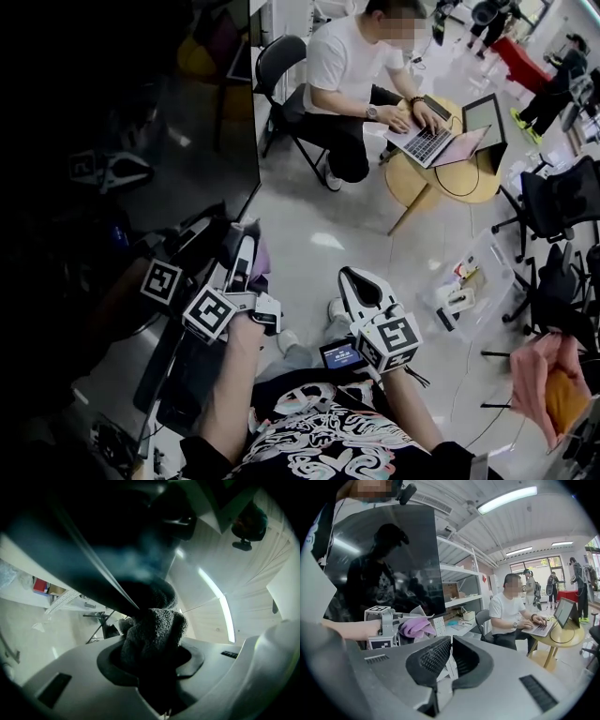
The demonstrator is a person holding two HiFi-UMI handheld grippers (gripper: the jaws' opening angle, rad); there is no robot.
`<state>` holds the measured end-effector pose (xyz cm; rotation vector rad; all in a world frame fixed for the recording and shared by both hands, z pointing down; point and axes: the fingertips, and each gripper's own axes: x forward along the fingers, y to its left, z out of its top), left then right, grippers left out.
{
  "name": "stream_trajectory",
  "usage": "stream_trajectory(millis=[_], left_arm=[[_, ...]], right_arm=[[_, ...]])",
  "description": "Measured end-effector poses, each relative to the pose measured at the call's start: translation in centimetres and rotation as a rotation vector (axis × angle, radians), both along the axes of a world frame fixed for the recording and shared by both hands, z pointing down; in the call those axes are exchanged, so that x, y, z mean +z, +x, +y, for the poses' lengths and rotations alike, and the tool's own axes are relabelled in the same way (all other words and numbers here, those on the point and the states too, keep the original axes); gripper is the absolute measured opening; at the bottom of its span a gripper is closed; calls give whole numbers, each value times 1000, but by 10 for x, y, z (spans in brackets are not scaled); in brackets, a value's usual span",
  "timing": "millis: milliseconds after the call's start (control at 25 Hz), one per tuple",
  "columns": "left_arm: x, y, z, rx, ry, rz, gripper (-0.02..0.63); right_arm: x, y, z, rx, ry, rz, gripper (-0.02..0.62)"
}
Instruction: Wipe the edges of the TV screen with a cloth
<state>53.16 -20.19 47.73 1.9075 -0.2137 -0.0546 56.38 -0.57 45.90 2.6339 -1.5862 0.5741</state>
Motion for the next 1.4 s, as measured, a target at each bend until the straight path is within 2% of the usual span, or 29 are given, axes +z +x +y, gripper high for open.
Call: stream_trajectory(millis=[200,400,480,600,880,1000,1080,1160,1320,1400], left_arm=[[11,21,4,-31,9,-23,160],[-11,55,15,-64,-92,101,160],[-9,56,13,-89,-81,87,160],[1,56,1,-114,-13,-1,160],[-9,85,5,-122,-74,89,160],[-1,88,0,-130,-26,19,160],[4,93,0,-143,-16,3,160],[7,99,2,-155,-27,20,160],[-2,112,6,-163,-80,102,160],[1,116,6,-166,-66,84,160]], right_arm=[[3,32,7,-31,9,-5,35],[2,65,10,-80,6,-12,35],[1,74,9,-103,5,-6,35],[-4,90,1,-131,5,0,35],[0,113,0,-193,3,-5,35],[-4,121,-3,-215,6,-6,35],[0,130,-1,-229,2,-6,35],[3,136,1,-242,-2,-5,35],[5,150,5,-258,-6,3,35],[3,158,7,-268,-2,3,35]])
